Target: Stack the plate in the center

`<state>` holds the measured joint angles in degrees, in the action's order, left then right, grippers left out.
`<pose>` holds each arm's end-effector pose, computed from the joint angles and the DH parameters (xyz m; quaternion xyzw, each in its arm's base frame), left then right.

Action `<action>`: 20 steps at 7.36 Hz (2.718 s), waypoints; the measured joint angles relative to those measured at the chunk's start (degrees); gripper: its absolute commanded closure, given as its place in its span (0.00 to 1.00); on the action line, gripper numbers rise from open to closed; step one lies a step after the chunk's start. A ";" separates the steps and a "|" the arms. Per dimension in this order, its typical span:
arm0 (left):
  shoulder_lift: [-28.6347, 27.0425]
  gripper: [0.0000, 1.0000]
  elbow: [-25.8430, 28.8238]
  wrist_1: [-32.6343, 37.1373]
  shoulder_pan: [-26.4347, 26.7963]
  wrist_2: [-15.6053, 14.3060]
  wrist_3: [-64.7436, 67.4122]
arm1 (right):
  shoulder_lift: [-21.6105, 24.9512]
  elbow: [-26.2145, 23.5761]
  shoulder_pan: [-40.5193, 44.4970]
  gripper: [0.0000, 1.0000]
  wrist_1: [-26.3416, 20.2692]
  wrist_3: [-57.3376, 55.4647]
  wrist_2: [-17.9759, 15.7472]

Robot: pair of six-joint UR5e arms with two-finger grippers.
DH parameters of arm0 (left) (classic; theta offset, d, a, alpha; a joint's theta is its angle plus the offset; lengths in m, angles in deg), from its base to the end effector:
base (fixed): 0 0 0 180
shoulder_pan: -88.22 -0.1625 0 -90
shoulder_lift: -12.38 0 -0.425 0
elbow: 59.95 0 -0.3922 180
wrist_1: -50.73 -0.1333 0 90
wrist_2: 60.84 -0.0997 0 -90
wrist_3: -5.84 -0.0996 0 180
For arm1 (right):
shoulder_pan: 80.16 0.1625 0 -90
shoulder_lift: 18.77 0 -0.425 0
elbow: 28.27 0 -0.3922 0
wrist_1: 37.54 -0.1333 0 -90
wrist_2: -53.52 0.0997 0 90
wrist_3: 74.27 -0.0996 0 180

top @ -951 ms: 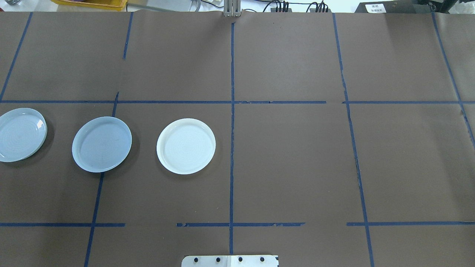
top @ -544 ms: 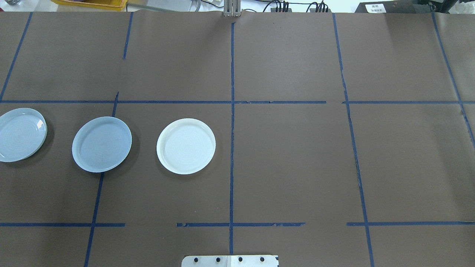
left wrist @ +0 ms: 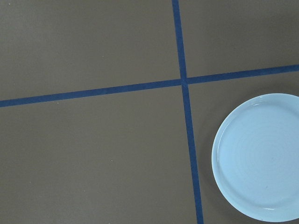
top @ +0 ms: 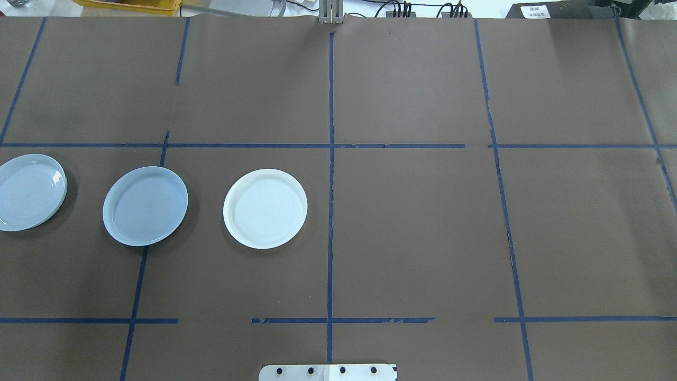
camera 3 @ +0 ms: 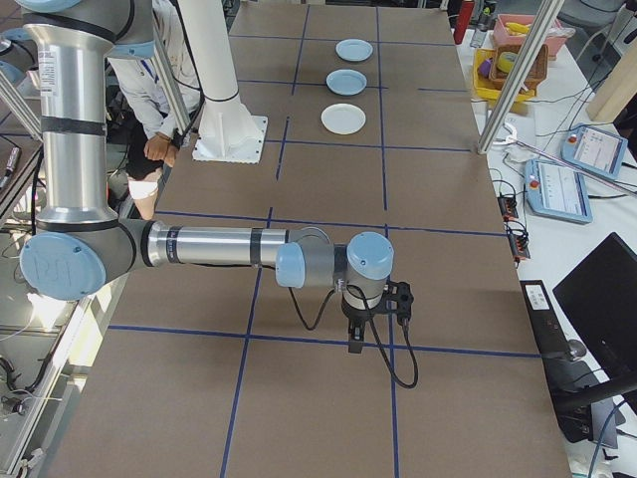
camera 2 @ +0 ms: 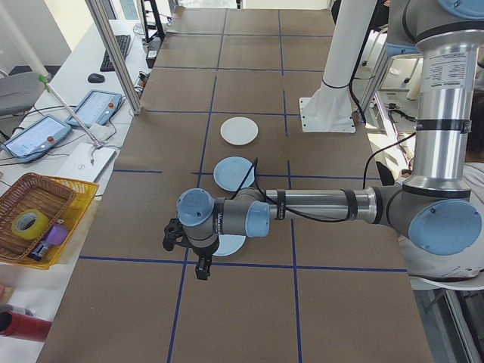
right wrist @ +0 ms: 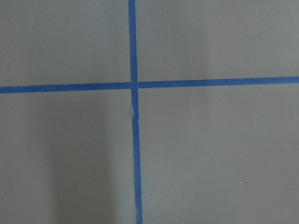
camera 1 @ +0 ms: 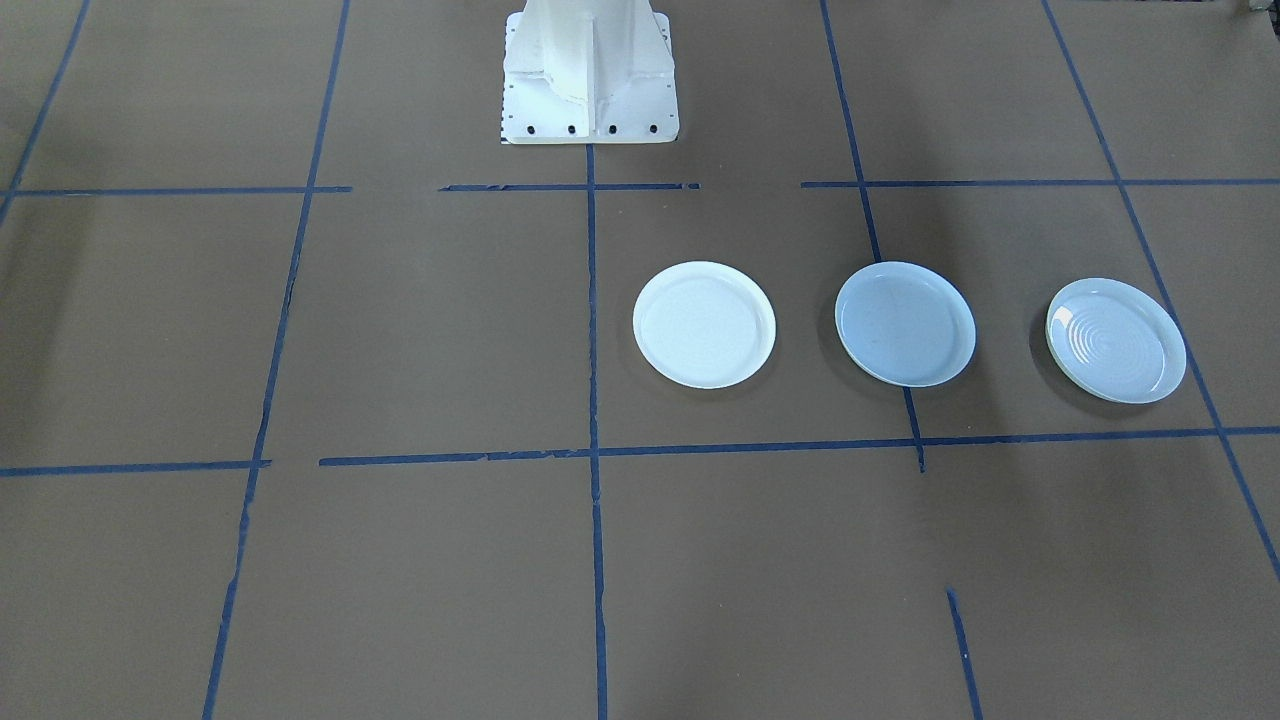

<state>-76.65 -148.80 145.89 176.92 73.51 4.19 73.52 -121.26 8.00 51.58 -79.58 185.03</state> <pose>-0.0526 -0.4894 0.6678 0.0257 0.3772 0.0338 0.9251 0.0519 -0.4788 0.6542 -0.0092 -0.3545 0.0234 0.9347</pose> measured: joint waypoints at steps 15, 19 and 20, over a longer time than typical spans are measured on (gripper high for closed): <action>0.47 1.00 17.11 35.89 -18.99 1.65 26.81 | 0.00 0.00 0.00 0.00 0.00 0.00 0.01; 0.46 1.00 12.94 34.60 -16.73 15.74 28.77 | 0.00 0.00 0.03 0.00 0.00 -0.05 0.00; 0.45 1.00 9.85 33.71 -16.28 16.34 32.82 | 0.00 0.00 0.02 0.00 0.00 -0.05 -0.01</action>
<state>-76.21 -138.95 179.59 160.64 89.85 37.01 73.52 -121.26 8.02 51.58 -79.63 185.02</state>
